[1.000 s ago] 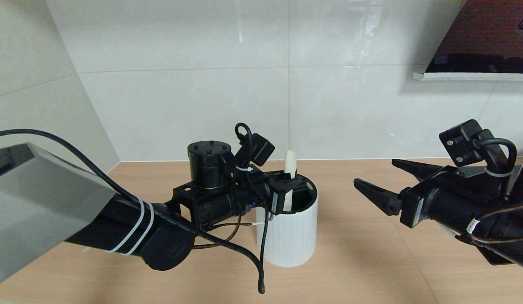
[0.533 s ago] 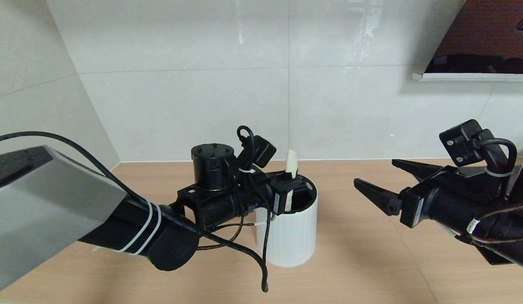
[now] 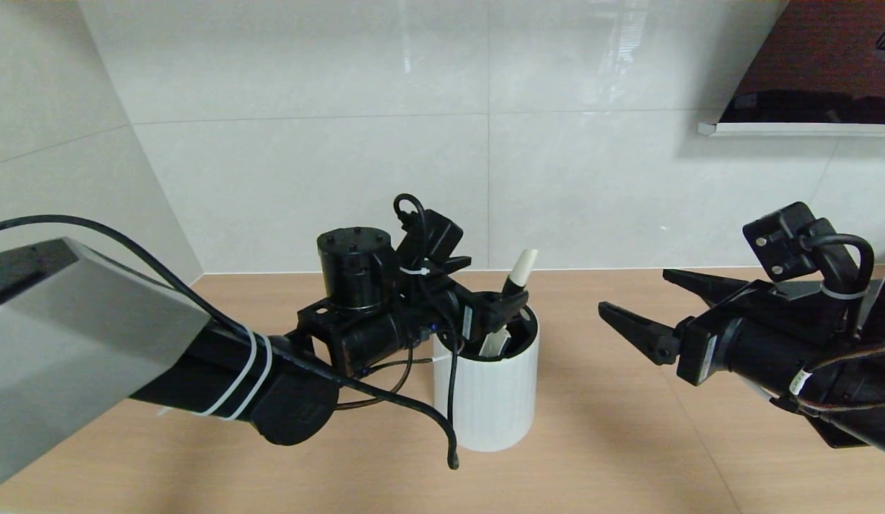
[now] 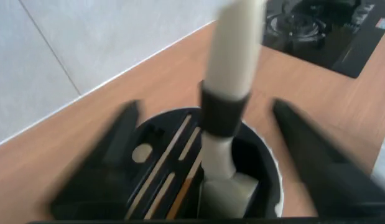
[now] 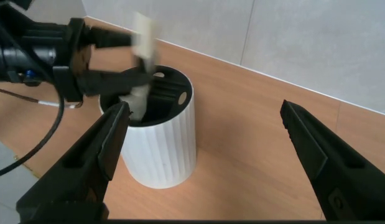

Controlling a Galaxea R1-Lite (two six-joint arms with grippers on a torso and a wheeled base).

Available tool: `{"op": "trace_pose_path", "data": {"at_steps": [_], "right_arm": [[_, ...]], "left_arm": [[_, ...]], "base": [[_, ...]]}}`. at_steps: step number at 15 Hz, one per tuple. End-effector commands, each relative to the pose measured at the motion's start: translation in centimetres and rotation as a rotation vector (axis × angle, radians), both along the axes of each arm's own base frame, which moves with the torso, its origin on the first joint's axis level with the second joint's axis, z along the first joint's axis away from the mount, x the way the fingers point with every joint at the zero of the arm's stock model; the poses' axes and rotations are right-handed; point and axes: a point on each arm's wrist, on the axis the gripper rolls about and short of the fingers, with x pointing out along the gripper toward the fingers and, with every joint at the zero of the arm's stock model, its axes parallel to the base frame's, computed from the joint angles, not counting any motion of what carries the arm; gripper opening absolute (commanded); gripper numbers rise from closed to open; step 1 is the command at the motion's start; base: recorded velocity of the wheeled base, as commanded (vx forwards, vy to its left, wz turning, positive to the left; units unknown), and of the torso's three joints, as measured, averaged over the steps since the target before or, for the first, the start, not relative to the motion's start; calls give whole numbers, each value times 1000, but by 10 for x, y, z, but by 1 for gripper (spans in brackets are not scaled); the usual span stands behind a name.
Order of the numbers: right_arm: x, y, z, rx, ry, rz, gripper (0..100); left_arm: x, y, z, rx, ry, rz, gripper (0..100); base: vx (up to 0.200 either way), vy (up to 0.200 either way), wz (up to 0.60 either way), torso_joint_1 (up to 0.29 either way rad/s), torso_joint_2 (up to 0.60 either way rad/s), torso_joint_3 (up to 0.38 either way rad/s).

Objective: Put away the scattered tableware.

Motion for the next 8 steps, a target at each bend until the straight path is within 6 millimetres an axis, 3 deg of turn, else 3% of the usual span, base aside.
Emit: {"op": "trace_pose_path", "data": {"at_steps": [1, 8], "right_arm": [[0, 0, 0, -1, 1, 1, 100], [-2, -2, 2, 4, -7, -7, 100]], "left_arm": [[-8, 5, 23, -34, -51, -1, 100], [-40, 29, 52, -69, -93, 12, 100]], "base": [[0, 0, 0, 0, 0, 0], [0, 0, 0, 0, 0, 0]]}}
